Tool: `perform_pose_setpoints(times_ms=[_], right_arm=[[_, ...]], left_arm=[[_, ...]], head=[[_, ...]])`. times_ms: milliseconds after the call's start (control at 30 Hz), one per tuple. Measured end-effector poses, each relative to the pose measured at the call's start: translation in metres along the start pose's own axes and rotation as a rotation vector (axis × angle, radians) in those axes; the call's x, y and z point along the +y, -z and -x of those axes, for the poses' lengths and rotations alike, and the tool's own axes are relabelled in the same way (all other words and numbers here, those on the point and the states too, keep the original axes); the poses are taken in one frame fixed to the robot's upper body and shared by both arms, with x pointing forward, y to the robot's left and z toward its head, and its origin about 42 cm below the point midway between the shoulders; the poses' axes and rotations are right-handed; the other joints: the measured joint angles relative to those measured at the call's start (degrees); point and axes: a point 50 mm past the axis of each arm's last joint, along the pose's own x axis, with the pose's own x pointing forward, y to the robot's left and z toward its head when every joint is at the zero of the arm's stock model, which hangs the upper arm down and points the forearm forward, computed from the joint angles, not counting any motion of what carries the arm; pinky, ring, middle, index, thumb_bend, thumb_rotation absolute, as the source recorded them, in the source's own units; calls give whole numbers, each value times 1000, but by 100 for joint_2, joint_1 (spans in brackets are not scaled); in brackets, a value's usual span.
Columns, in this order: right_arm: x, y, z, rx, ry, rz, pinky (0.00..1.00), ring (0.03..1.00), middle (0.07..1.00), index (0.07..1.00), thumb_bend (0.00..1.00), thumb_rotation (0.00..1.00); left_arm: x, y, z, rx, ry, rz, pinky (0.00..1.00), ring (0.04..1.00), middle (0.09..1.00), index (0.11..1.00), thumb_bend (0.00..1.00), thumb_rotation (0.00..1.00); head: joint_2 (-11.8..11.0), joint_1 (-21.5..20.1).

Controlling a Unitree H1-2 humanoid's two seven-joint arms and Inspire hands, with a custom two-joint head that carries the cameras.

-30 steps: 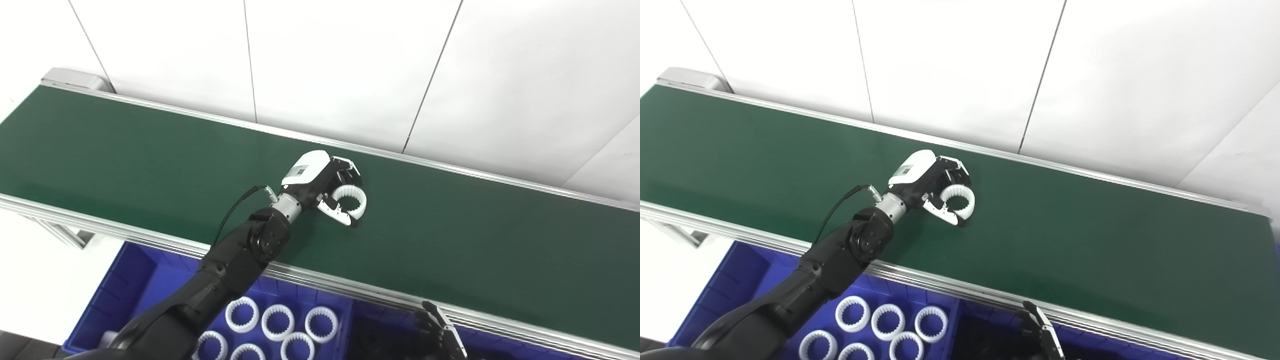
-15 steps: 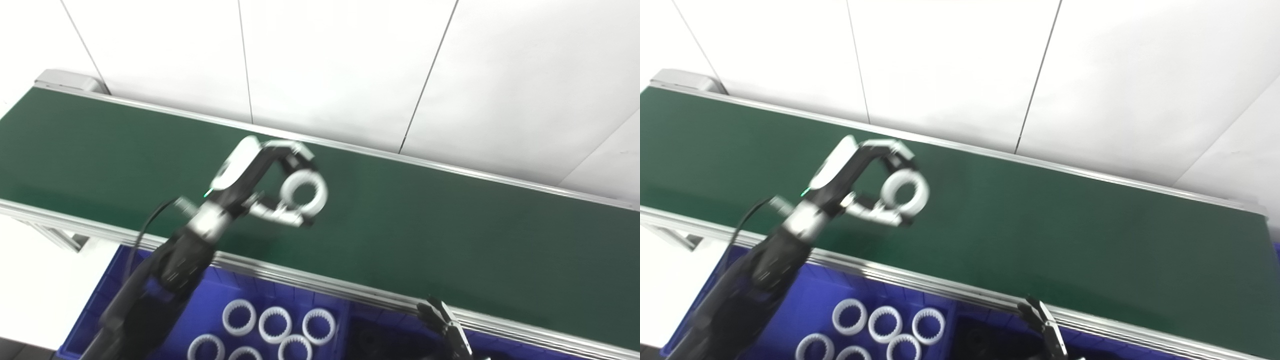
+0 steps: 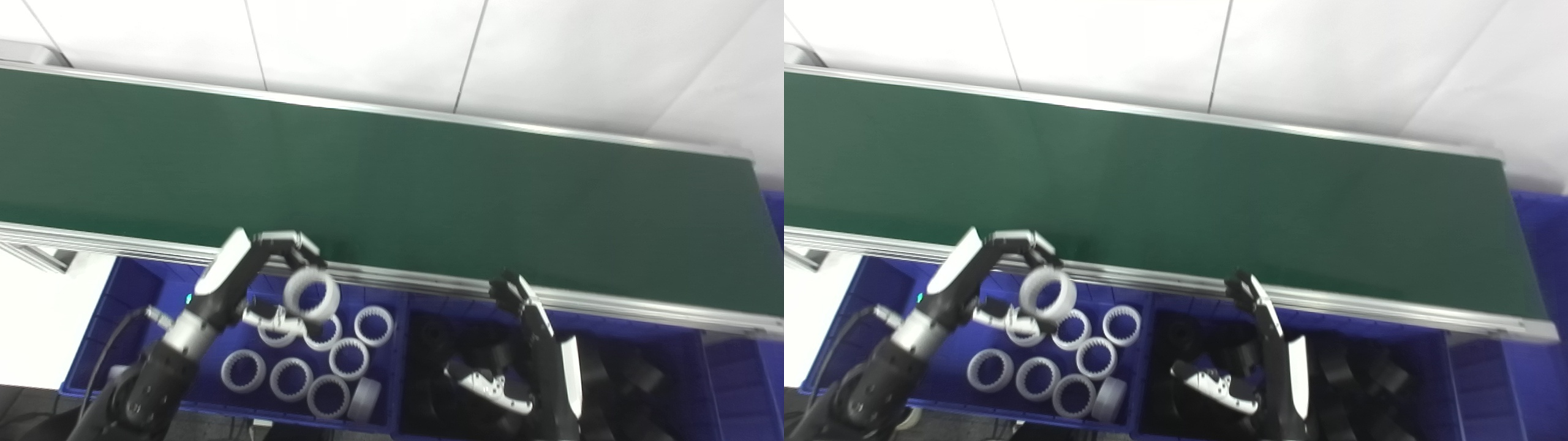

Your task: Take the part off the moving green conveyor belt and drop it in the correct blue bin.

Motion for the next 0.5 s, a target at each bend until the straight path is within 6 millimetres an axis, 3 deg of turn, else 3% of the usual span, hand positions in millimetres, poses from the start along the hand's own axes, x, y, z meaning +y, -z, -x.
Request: perform_pose_setpoints(times_ms=[100,333,367,400,467,500], right_arm=[[-2,0,-1,5,-17,8,785,782,815,880,840,377],[-7,-3,3,32,-13,23,780,776,809,875,840,385],[-7,-3,3,34,-10,24,776,778,810,875,834,386],[-7,-3,3,37,-8,25,774,778,810,875,832,386],[-7,-3,3,37,-17,29,765,790,820,878,827,374],[-6,-3,2,38,-19,29,761,793,822,880,825,371]], left_arm=[[-10,-1,6,3,77,-17,488,445,509,506,500,0],[-26,-2,15,4,191,-112,505,441,517,507,498,0],[-27,-2,15,4,213,-134,544,563,506,502,508,0],[-27,-3,15,4,251,-163,554,593,503,501,511,0],[-28,-4,13,-1,319,-236,905,903,876,829,738,258],[-29,-5,12,10,346,-271,952,951,937,885,795,321]], head=[[53,-26],[79,17],[97,17],[97,17],[88,35],[97,44]])
